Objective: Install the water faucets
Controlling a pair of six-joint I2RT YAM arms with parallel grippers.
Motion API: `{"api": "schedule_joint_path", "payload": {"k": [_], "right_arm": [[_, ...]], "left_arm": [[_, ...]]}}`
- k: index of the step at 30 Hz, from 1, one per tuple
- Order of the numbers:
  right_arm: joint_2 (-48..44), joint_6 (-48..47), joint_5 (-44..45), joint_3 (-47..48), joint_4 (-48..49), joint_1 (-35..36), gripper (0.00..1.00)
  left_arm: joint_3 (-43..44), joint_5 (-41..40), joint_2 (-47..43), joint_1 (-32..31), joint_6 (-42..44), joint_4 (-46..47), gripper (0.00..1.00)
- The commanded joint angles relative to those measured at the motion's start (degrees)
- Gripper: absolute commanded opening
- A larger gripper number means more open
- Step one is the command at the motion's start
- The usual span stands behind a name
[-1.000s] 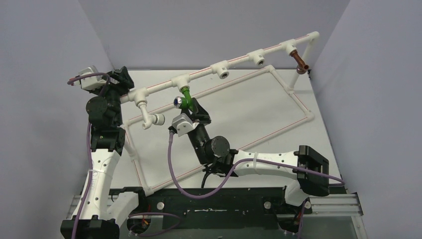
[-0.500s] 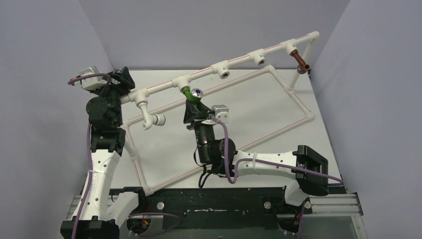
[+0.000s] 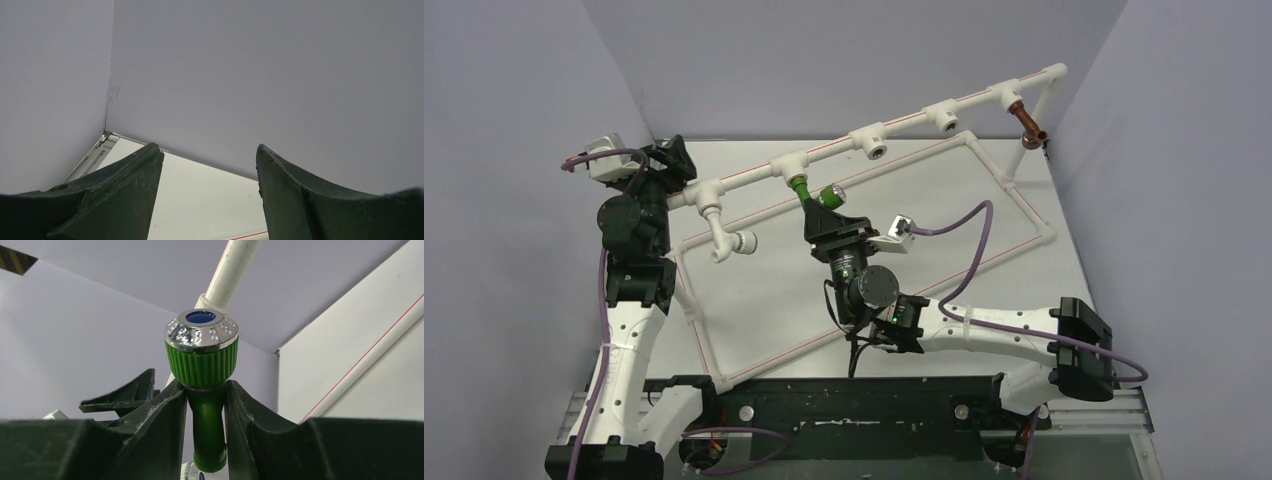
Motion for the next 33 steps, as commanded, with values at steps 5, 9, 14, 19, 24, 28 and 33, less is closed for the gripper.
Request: {"api": "schedule_joint_path", "payload": {"k": [5, 9, 14, 19, 24, 28, 33], "right_arm": [[-4.53, 38.62, -2.8, -0.27, -10.14, 0.02, 0.0], [-5.38, 44.65, -5.7, 0.1, -12.34, -0.05, 0.0], [-5.86, 46.42, -7.13, 0.72, -13.16, 0.63, 0.0], [-6.19, 46.96, -7.61, 0.17, -15.07, 0.81, 0.04], [-6.02, 47.32, -8.49, -2.4, -14.0, 0.68, 0.26], [-5.79, 46.55, -9.78, -2.72, -13.49, 0.67, 0.39], [-5.81, 44.39, -12.15, -2.83, -12.79, 1.02, 0.56]], "left_arm": [[-5.81, -0.31, 3.88, 0.71, 0.33, -18.4, 0.66], [-5.82, -0.52, 3.9, 0.67, 0.35, -18.57, 0.66], [-5.82, -0.79, 3.99, 0.69, 0.53, -18.59, 0.66], [-5.8, -1.06, 4.03, 0.69, 0.69, -18.68, 0.66], [-5.73, -0.88, 4.05, 0.7, 0.68, -18.68, 0.66], [-5.74, -1.1, 4.11, 0.67, 0.7, -18.71, 0.66], [-5.65, -1.14, 4.26, 0.68, 0.79, -18.68, 0.66]]}}
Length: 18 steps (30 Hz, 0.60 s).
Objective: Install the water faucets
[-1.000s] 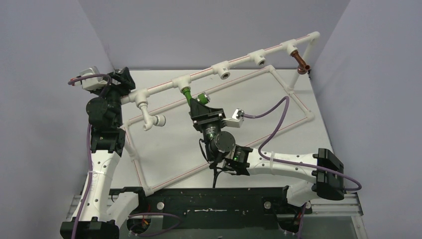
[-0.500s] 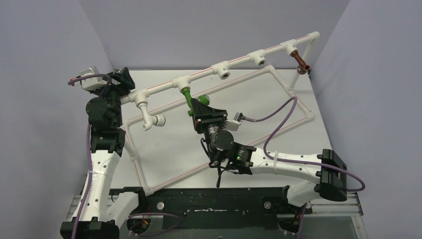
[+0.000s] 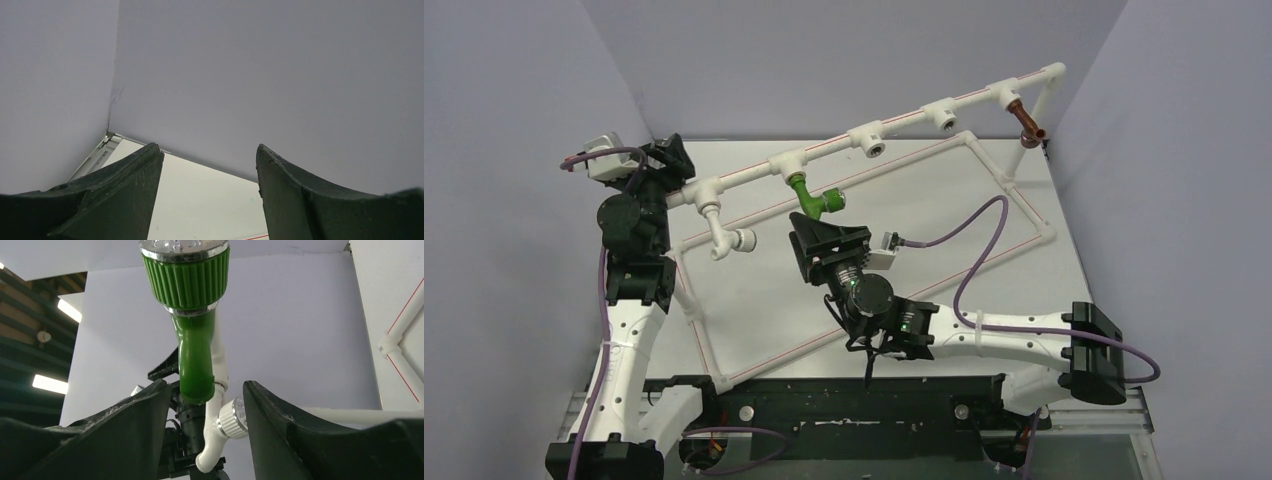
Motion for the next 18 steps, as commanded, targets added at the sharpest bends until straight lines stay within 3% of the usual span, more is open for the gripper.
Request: {"api": "schedule_joint_path", "payload": {"k": [1, 10, 18], "right_arm": [[-2.26, -1.33, -2.57, -0.65, 2.96, 0.66, 0.59], [-7.15, -7.94, -3.75, -4.64, 2.78, 1.23, 0.69], [-12.35, -31.67, -8.92, -10.61, 14.96, 1.47, 0.7]], "left_arm": [[-5.75, -0.47, 3.75, 0.4, 0.74, -19.09, 0.66], [-5.76, -0.43, 3.65, 0.41, 0.74, -19.16, 0.66], [-5.76, -0.47, 3.66, 0.42, 0.74, -19.18, 0.66]]}}
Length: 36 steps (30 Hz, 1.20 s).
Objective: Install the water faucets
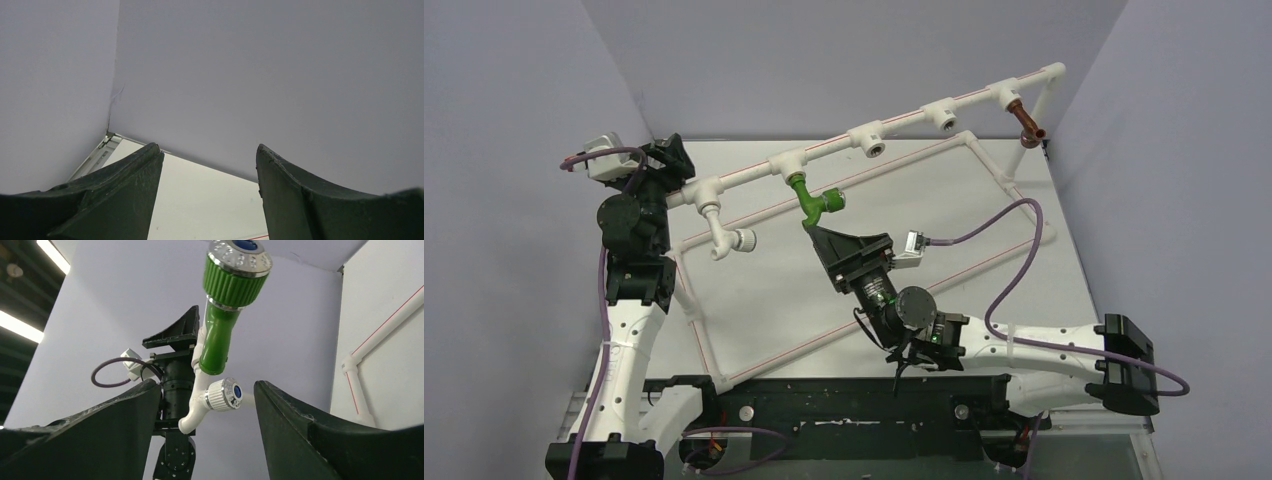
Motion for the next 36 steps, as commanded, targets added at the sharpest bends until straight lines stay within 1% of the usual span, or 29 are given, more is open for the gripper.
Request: {"api": "schedule_joint_path", "payload": {"k": [1, 6, 11, 13, 16, 20, 24, 27, 30, 36], "right_arm": [[-3.6, -17.73, -4.58, -0.16, 7.73, 0.37, 0.7], [-6.84, -32.38, -8.83, 0.93, 5.59, 0.36, 0.7], [-9.54, -45.3, -11.7, 4.47, -2.33, 0.22, 0.68], [-10.19, -52.35, -14.19, 5.59, -4.22, 0.1, 0.68], [-10.41, -63.69, -14.75, 8.82, -9.26, -0.12, 0.69], [-10.27, -76.92, -17.96, 12.52, -14.48, -0.18, 0.69], [-10.26, -90.11, -20.53, 13.67, -15.45, 0.03, 0.72], [-10.24, -100.54, -24.28, 13.48, -15.58, 0.09, 0.75], [-10.38, -111.05, -28.68, 13.06, -17.03, 0.31, 0.75], [-10.32, -128.24, -33.19, 12.97, -22.03, 0.39, 0.75]], "left_arm": [[-5.8, -0.37, 3.7, 0.45, 0.74, -19.16, 0.66], [-5.78, -0.27, 3.88, 0.45, 0.68, -19.2, 0.66], [-5.71, 0.02, 4.23, 0.42, 0.57, -19.14, 0.66], [-5.71, 0.08, 4.24, 0.47, 0.5, -19.16, 0.66], [-5.71, -0.01, 4.33, 0.42, 0.48, -19.14, 0.66], [-5.61, 0.08, 4.35, 0.49, 0.48, -19.19, 0.66], [-5.69, -0.01, 4.35, 0.4, 0.48, -19.21, 0.66], [-5.76, 0.0, 4.24, 0.42, 0.49, -19.16, 0.66], [-5.74, -0.01, 4.23, 0.41, 0.48, -19.16, 0.66], [-5.76, -0.01, 4.1, 0.49, 0.51, -19.12, 0.66]]}}
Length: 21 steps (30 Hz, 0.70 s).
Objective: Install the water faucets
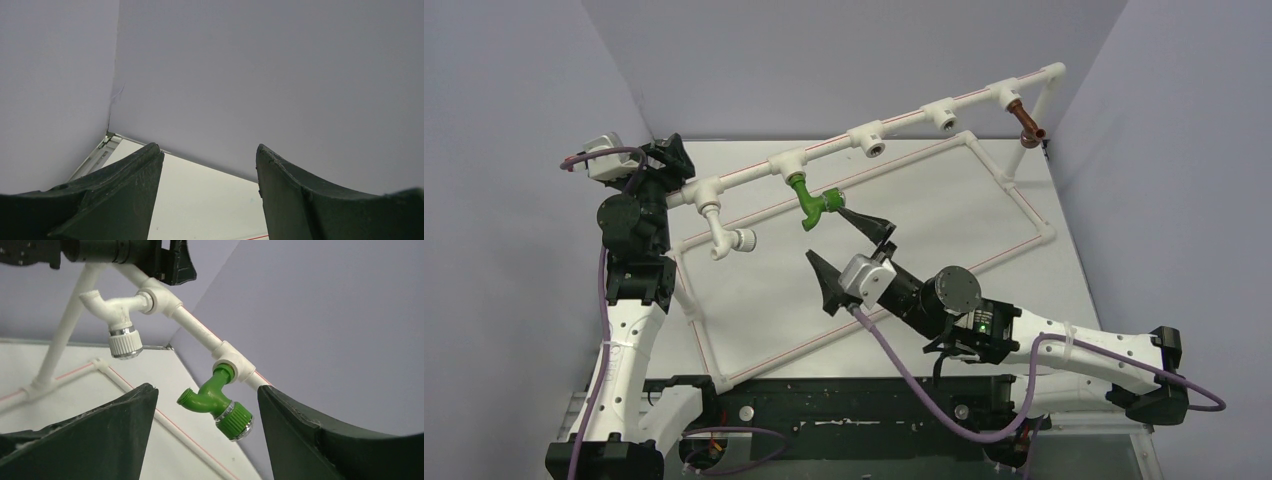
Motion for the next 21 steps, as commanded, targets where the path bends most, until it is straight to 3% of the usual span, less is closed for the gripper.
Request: {"api": "schedule_joint_path", "payload": {"k": [1, 12, 21], "right_arm": [[-0.51, -20.56, -4.9, 1.55, -4.16, 0.39, 0.75], [5.56, -41.64, 3.21, 1.25, -4.52, 0.46, 0.75], [13.41, -53.26, 12.67, 1.07, 7.41, -0.75, 0.75]], "left_arm": [[-5.77, -0.03, 4.03, 0.42, 0.55, -19.16, 0.66], [-5.76, -0.03, 4.02, 0.41, 0.57, -19.16, 0.66], [-5.69, 0.01, 4.15, 0.49, 0.65, -19.16, 0.66]]}}
